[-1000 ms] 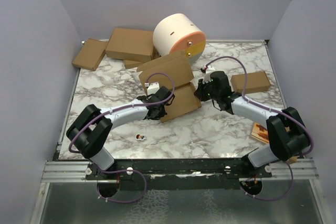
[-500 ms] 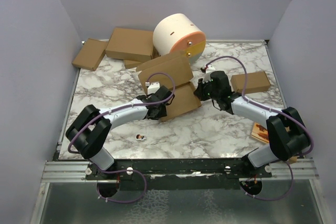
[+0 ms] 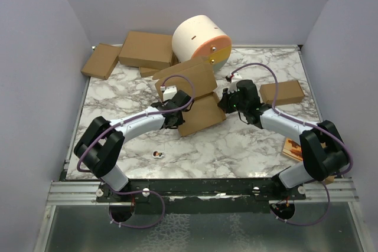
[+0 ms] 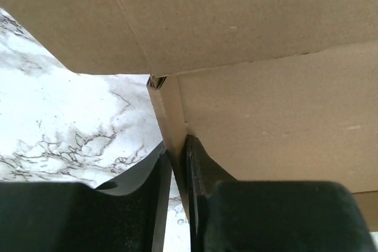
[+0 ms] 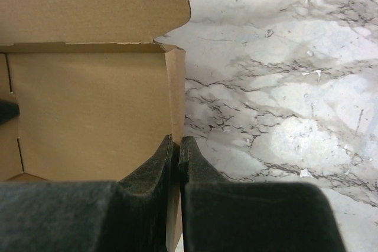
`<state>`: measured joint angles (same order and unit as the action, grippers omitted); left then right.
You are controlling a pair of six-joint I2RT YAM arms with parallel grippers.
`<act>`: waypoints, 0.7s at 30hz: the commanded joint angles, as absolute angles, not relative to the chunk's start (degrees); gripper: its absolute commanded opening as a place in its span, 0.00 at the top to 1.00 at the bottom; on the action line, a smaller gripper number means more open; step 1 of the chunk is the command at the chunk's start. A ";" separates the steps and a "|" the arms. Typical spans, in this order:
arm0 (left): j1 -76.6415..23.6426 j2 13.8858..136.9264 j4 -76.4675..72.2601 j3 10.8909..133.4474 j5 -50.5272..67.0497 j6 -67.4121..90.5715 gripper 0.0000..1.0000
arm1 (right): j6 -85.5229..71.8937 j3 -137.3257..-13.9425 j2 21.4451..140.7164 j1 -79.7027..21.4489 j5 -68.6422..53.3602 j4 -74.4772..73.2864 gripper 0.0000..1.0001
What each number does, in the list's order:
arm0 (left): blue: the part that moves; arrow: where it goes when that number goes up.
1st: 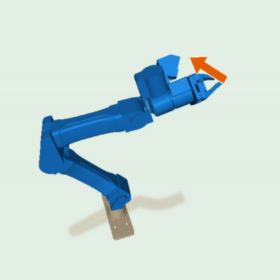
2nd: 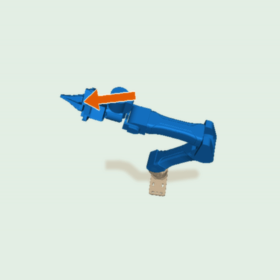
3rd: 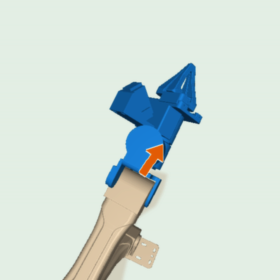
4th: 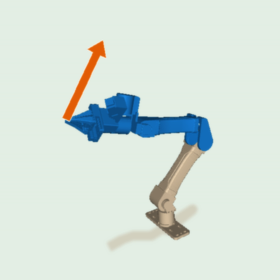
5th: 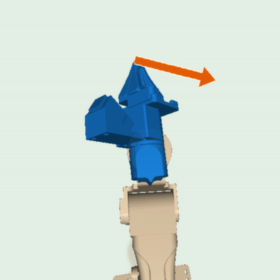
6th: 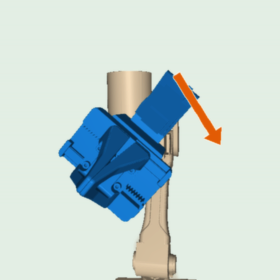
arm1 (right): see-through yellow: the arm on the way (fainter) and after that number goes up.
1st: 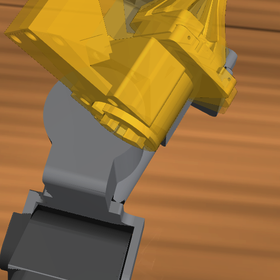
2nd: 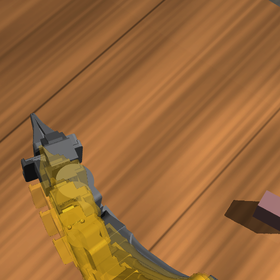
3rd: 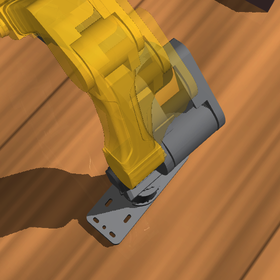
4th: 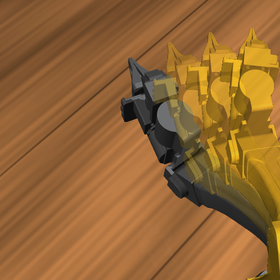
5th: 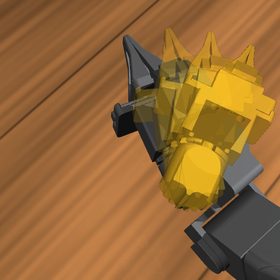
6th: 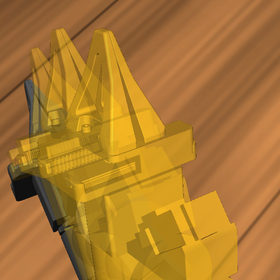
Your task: Fold the paper box
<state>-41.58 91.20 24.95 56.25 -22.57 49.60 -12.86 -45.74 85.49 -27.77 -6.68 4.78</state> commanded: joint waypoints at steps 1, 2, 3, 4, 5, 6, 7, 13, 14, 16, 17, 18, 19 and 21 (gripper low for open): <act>-40.94 92.03 25.46 57.27 -25.41 48.10 0.90 | -13.72 -45.91 84.74 -28.03 -8.00 7.57 0.99; -40.82 92.09 25.53 57.26 -25.40 47.96 0.96 | -13.72 -45.88 84.77 -28.04 -8.06 7.59 0.99; -40.89 92.17 25.61 57.23 -25.38 47.84 1.00 | -13.73 -45.92 84.86 -28.04 -8.08 7.64 0.99; -40.90 92.32 25.66 57.15 -25.33 47.74 1.00 | -13.71 -45.88 84.89 -28.04 -8.09 7.61 0.99; -40.84 92.51 25.59 57.15 -25.18 47.67 1.00 | -13.77 -45.88 84.82 -28.08 -8.13 7.62 0.99; -40.87 92.66 25.51 57.19 -25.08 47.64 1.00 | -13.73 -45.93 84.85 -28.09 -8.09 7.61 0.99; -40.85 92.76 25.24 57.13 -24.91 47.53 1.00 | -13.75 -45.89 84.90 -28.12 -8.15 7.58 0.99; -40.93 92.31 25.73 58.27 -23.51 46.63 0.65 | -14.47 -46.29 86.22 -28.03 -7.87 7.23 0.99; -40.93 91.76 25.92 58.49 -23.10 46.26 0.60 | -14.44 -46.42 86.82 -28.04 -7.78 7.02 0.99; -40.89 90.16 25.73 58.03 -21.50 45.50 0.55 | -14.53 -46.58 87.64 -28.04 -7.58 6.80 0.99; -40.94 88.99 25.22 57.52 -20.54 45.18 0.53 | -14.63 -46.70 87.77 -28.03 -7.34 6.77 0.99; -40.94 87.86 24.49 56.78 -19.50 44.87 0.53 | -14.67 -46.74 87.85 -28.04 -7.15 6.77 0.99; -40.96 86.39 23.54 55.87 -18.21 44.64 0.53 | -14.53 -46.71 87.83 -28.04 -6.98 6.76 0.99; -40.96 83.05 20.61 53.28 -15.39 43.82 0.52 | -14.15 -46.61 88.00 -27.98 -6.79 6.86 0.99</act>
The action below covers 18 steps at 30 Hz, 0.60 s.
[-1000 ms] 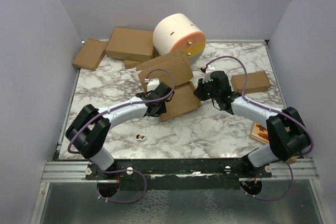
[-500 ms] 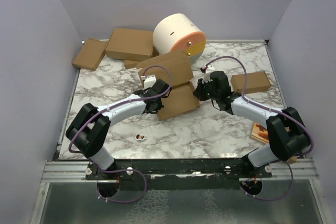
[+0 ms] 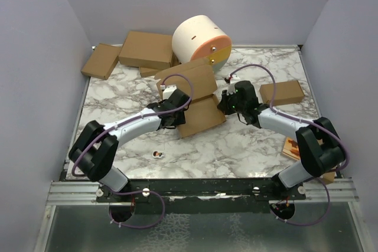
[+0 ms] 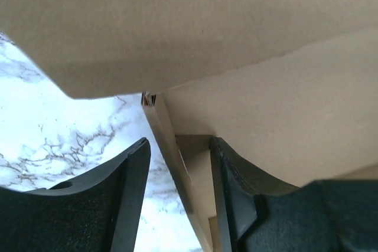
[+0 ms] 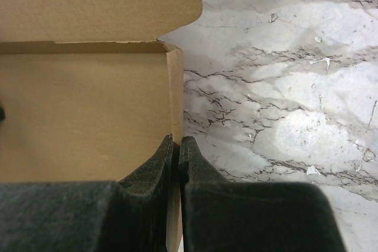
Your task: Fold the paper box
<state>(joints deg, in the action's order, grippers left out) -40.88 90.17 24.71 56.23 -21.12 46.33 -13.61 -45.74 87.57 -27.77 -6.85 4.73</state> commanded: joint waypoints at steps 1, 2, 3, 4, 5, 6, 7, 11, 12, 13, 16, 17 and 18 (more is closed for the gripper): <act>-40.96 80.95 18.68 51.83 -14.03 43.07 0.52 | -13.78 -46.66 88.06 -27.95 -6.69 6.93 0.99; -40.96 78.85 16.85 50.28 -12.78 42.32 0.51 | -13.51 -46.61 88.25 -27.95 -6.66 7.14 0.99; -40.96 76.31 14.91 48.93 -11.91 41.48 0.50 | -13.17 -46.71 88.35 -27.88 -6.68 7.14 0.99; -40.91 73.82 13.05 47.39 -11.34 40.41 0.47 | -12.87 -46.71 88.41 -27.86 -6.69 7.06 0.99; -40.83 71.30 11.46 46.08 -11.12 39.20 0.44 | -12.26 -46.71 88.53 -27.82 -6.89 7.12 0.99; -40.60 68.61 9.15 44.71 -10.99 37.79 0.41 | -11.56 -46.76 88.56 -27.78 -7.29 7.20 0.99; -40.26 66.12 7.37 43.27 -10.59 36.66 0.37 | -10.97 -46.87 88.51 -27.71 -7.49 7.17 0.99; -35.98 58.15 2.68 38.18 -5.33 34.26 0.33 | -8.28 -47.43 88.52 -27.62 -6.76 6.92 0.99; -34.30 56.88 2.38 37.14 -3.95 34.59 0.33 | -7.04 -47.61 88.54 -27.60 -6.67 6.66 0.99; -32.62 55.64 2.15 36.26 -2.57 35.02 0.33 | -5.85 -47.91 88.59 -27.60 -6.72 6.37 0.99; -27.45 52.91 1.60 32.98 0.14 36.97 0.28 | -2.00 -48.33 88.63 -27.60 -6.87 5.54 0.99; -25.77 52.23 0.78 31.79 1.67 37.50 0.28 | -0.63 -48.42 88.78 -27.60 -6.86 5.37 0.99; -24.09 51.70 -0.12 30.82 3.81 37.73 0.27 | 0.33 -48.61 89.10 -27.60 -6.62 5.13 0.99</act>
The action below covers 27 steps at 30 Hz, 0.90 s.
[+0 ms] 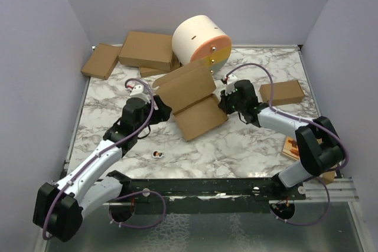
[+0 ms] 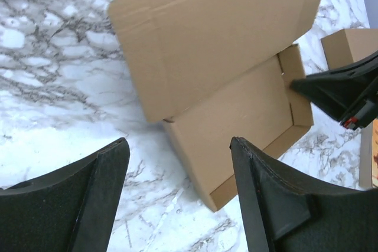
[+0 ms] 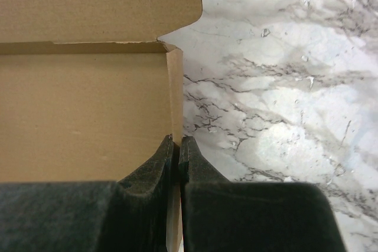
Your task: Fold the paper box
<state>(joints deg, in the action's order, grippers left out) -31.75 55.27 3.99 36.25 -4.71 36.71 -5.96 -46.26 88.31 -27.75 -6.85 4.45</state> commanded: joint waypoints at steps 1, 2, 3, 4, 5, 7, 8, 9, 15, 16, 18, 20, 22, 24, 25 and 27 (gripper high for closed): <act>-22.15 51.09 -1.40 29.86 6.11 37.91 0.27 | 1.29 -49.03 89.24 -27.53 -6.32 4.74 0.99; -20.38 50.64 -3.13 28.92 8.88 38.04 0.27 | 2.02 -49.47 89.44 -27.47 -6.17 3.85 0.99; -18.31 50.33 -5.43 27.98 13.23 38.12 0.26 | 2.36 -49.93 89.62 -27.38 -6.21 3.07 0.99; -16.31 50.31 -8.29 26.89 16.46 38.19 0.25 | 2.62 -50.13 89.66 -27.25 -6.86 2.56 0.99; -14.61 50.66 -11.01 25.88 19.49 38.18 0.25 | 2.96 -50.17 89.69 -27.10 -7.71 2.29 0.99; -11.65 51.68 -14.70 24.66 22.71 37.30 0.24 | 3.31 -50.19 89.94 -26.72 -9.84 1.80 0.99; -10.71 52.28 -16.42 24.09 23.66 36.71 0.24 | 3.48 -50.41 90.22 -26.58 -10.88 1.33 0.99; -9.89 52.84 -18.15 23.36 24.08 36.71 0.23 | 3.54 -50.64 90.46 -26.40 -11.69 0.79 0.99; -7.31 61.05 -34.12 19.96 29.12 41.44 0.22 | 3.78 -51.28 90.83 -25.30 -14.78 -0.24 0.99; -7.30 62.91 -35.96 19.94 28.94 41.79 0.23 | 3.78 -51.25 90.84 -25.19 -15.15 -0.38 0.99; -7.29 66.75 -40.40 19.73 29.09 42.55 0.25 | 3.77 -51.25 90.94 -24.98 -15.72 -0.40 0.99; -7.29 69.93 -43.10 20.29 29.22 42.69 0.27 | 3.85 -51.32 90.97 -24.87 -16.13 -0.44 0.99; -7.29 72.42 -46.72 20.47 29.74 42.97 0.34 | 3.84 -51.37 91.14 -24.79 -16.57 -0.53 0.99; -7.36 74.39 -51.08 20.70 30.33 43.26 0.44 | 3.82 -51.45 91.42 -24.79 -16.70 -0.53 0.99; -7.38 75.18 -52.11 20.96 30.52 43.16 0.53 | 3.86 -51.55 91.57 -24.79 -16.76 -0.53 0.99; -7.59 76.85 -53.06 21.77 31.23 42.54 0.63 | 3.91 -51.70 91.74 -24.79 -16.87 -0.66 0.99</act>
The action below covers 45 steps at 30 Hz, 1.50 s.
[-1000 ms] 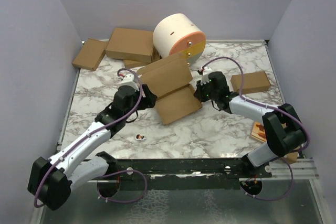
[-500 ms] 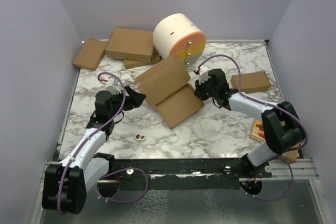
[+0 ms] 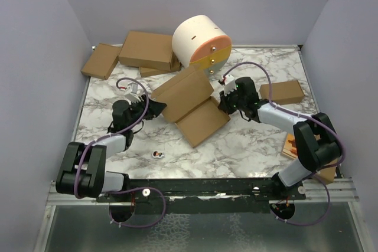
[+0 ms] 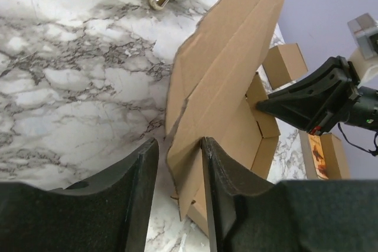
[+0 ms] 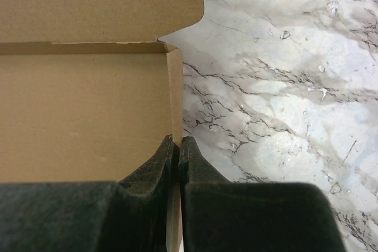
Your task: Fold the paper box
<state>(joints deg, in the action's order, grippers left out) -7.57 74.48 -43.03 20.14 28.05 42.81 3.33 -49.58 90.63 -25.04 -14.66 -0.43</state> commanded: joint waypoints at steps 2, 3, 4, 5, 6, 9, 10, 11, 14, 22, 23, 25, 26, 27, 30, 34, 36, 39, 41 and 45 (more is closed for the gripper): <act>-7.98 78.56 -54.16 22.51 32.00 41.83 0.76 | 3.96 -51.76 91.99 -24.79 -17.13 -0.71 0.99; -8.11 79.37 -55.10 22.70 32.85 41.53 0.84 | 3.97 -51.80 92.03 -24.79 -17.09 -0.77 0.99; -8.35 80.11 -55.85 22.88 33.42 41.07 0.93 | 4.14 -51.78 92.10 -24.79 -17.06 -0.79 0.99; -8.60 80.65 -56.50 22.98 33.82 40.72 0.99 | 4.44 -51.82 92.09 -24.77 -16.97 -0.79 0.99; -8.84 81.09 -56.73 23.10 34.10 40.17 1.00 | 5.02 -51.80 92.03 -24.76 -16.83 -0.79 0.99; -10.73 80.45 -55.21 23.24 32.89 36.70 1.00 | 6.25 -51.65 91.73 -24.75 -14.85 -0.61 0.99; -11.67 79.73 -54.13 23.35 32.08 35.02 1.00 | 6.46 -51.60 91.63 -24.78 -13.90 -0.43 0.99; -12.62 78.55 -52.96 23.38 31.09 33.45 1.00 | 6.77 -51.61 91.69 -24.78 -12.91 -0.32 0.99; -15.53 75.66 -49.47 23.54 27.64 28.87 1.00 | 7.80 -51.81 92.42 -24.78 -9.58 -0.22 0.99; -21.10 72.21 -41.89 25.82 21.23 23.46 1.00 | 11.72 -53.42 96.18 -24.78 -6.04 -2.07 0.88; -21.56 72.18 -41.10 26.25 20.52 23.05 1.00 | 12.11 -53.45 96.38 -24.78 -5.92 -2.10 0.88; -22.21 72.18 -40.59 26.53 19.99 22.89 1.00 | 12.80 -53.48 96.60 -24.79 -5.49 -2.12 0.88; -22.23 72.24 -40.56 26.54 19.75 22.88 1.00 | 13.16 -53.37 96.76 -24.79 -5.27 -1.99 0.88; -22.31 72.25 -40.63 26.43 19.68 22.93 1.00 | 13.40 -53.27 96.92 -24.79 -5.01 -1.95 0.88; -22.37 72.66 -40.59 26.52 19.62 22.62 1.00 | 13.79 -53.62 97.73 -24.79 -4.73 -2.42 0.85; -22.32 73.11 -39.35 27.12 20.08 21.12 1.00 | 13.88 -55.00 96.77 -24.79 -7.83 -4.94 0.74; -22.32 73.12 -38.18 27.75 20.52 19.28 1.00 | 13.94 -55.19 95.14 -24.63 -9.23 -5.43 0.68; -22.32 72.89 -36.60 28.65 21.43 16.01 1.00 | 15.14 -54.69 92.46 -23.72 -13.40 -5.89 0.59; -22.33 72.49 -35.59 29.17 21.96 13.56 1.00 | 16.16 -54.86 90.92 -22.41 -17.26 -7.38 0.53; -22.24 71.67 -34.89 29.69 23.55 8.83 1.00 | 17.88 -55.64 87.84 -17.33 -29.28 -10.19 0.45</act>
<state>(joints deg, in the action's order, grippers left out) -22.24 73.25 -36.53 28.18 21.37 15.68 15.31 -53.41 91.92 -21.89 -15.73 -7.05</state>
